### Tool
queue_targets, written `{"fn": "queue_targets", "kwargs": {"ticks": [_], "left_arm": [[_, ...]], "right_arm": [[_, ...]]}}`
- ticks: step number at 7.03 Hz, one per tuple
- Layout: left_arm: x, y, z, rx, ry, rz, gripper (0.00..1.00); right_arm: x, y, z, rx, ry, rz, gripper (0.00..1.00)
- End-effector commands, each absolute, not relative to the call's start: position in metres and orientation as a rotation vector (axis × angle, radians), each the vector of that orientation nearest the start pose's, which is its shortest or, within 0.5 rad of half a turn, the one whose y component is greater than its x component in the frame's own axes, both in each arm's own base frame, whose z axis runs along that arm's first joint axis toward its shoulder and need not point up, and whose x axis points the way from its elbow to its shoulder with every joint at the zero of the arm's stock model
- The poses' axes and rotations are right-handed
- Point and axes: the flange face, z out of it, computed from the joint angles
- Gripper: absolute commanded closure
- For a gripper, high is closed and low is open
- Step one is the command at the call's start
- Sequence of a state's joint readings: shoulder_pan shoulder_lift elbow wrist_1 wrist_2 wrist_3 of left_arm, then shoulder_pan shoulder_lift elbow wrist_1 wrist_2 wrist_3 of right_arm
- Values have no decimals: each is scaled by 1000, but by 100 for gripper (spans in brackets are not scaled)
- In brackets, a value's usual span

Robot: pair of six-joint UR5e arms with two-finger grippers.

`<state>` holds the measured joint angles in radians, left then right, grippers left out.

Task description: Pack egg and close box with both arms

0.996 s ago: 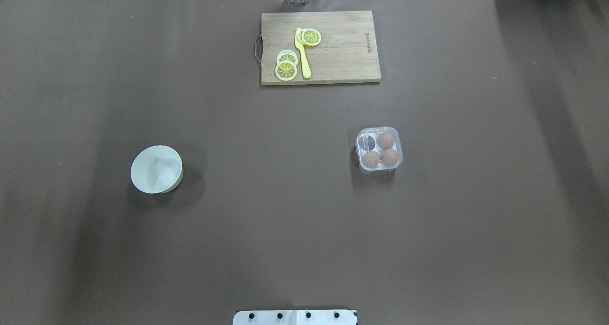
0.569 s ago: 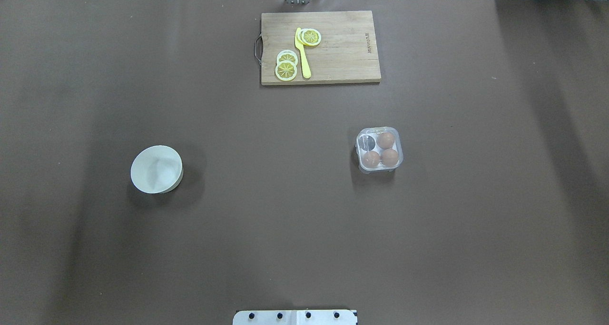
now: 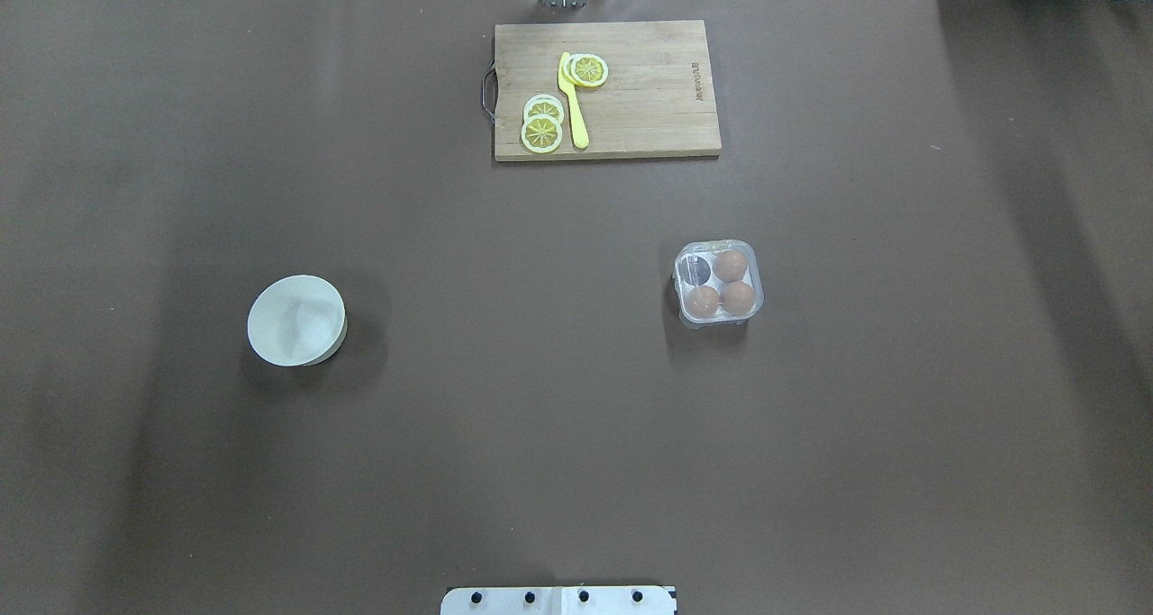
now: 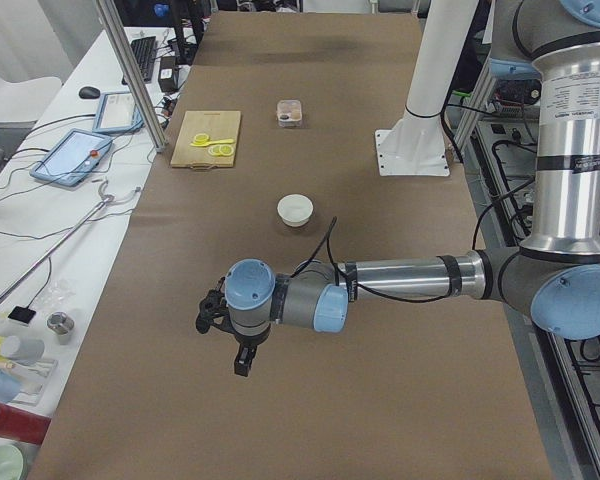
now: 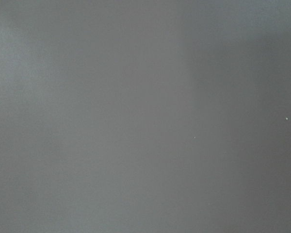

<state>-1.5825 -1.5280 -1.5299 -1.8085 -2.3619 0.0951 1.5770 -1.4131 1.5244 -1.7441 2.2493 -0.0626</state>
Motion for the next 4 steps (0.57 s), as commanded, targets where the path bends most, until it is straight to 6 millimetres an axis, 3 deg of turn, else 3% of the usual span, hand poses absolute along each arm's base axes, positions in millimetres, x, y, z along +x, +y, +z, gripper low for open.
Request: {"fn": "queue_targets", "kwargs": {"ticks": [1, 4], "left_arm": [[-68, -481, 671, 193, 781, 141, 3], [-68, -482, 670, 196, 781, 143, 3]], "right_arm": [[70, -553, 612, -18, -699, -47, 0], [70, -552, 615, -21, -696, -46, 0]]}}
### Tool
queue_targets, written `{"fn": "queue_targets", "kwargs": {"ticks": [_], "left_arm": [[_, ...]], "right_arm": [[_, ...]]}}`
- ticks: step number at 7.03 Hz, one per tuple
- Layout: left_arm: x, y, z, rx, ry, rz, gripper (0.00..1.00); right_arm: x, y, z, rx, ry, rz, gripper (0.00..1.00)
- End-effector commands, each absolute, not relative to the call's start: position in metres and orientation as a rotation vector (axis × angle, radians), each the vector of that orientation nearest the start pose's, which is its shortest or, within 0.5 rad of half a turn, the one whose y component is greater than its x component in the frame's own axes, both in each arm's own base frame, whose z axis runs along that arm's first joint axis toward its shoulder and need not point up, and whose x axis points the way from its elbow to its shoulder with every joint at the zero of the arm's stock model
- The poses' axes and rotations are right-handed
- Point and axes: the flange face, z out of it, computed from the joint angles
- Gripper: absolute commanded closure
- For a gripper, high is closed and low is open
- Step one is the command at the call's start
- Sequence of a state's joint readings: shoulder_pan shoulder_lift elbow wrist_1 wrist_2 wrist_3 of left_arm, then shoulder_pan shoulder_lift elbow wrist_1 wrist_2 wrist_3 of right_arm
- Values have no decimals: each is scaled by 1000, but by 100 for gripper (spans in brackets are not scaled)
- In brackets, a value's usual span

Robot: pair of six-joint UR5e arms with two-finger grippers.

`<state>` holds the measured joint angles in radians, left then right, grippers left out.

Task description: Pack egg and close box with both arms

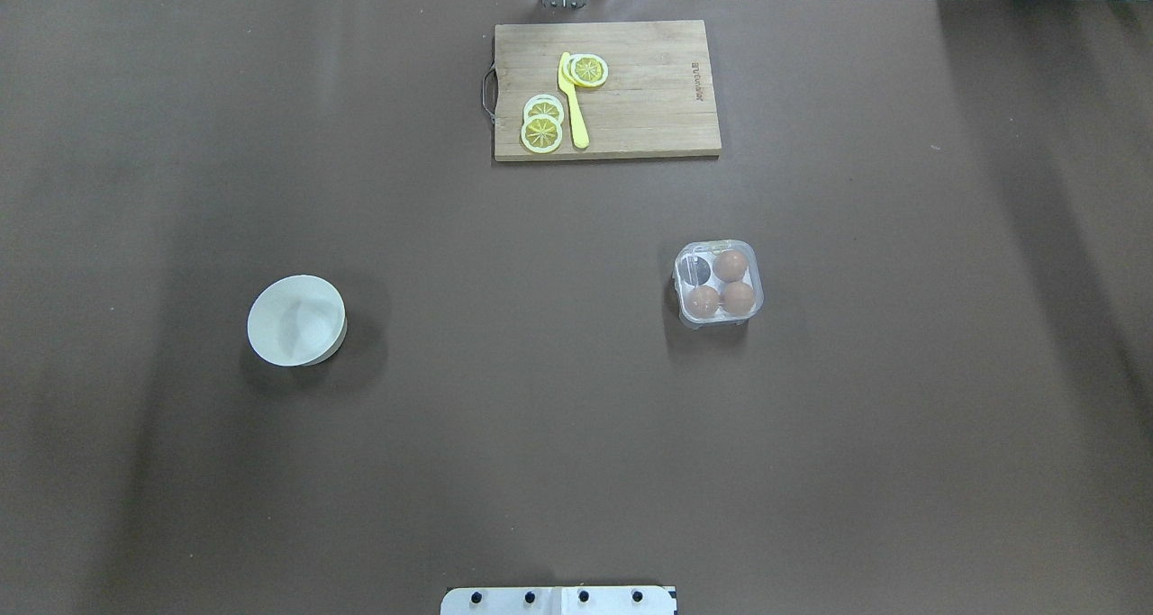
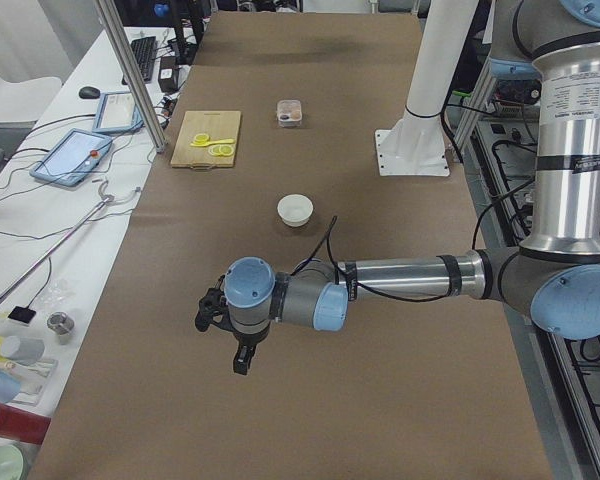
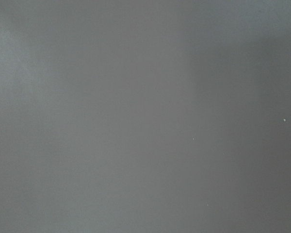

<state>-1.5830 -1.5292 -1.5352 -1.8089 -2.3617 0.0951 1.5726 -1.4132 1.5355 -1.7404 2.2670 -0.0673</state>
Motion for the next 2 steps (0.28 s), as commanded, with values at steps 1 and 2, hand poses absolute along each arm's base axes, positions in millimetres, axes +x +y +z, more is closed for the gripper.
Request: {"fn": "queue_targets", "kwargs": {"ticks": [1, 2], "left_arm": [[-68, -482, 670, 196, 781, 143, 2], [-68, -483, 669, 199, 781, 144, 2]], "right_arm": [[69, -552, 617, -24, -694, -49, 0], [69, -552, 616, -21, -696, -54, 0]]}}
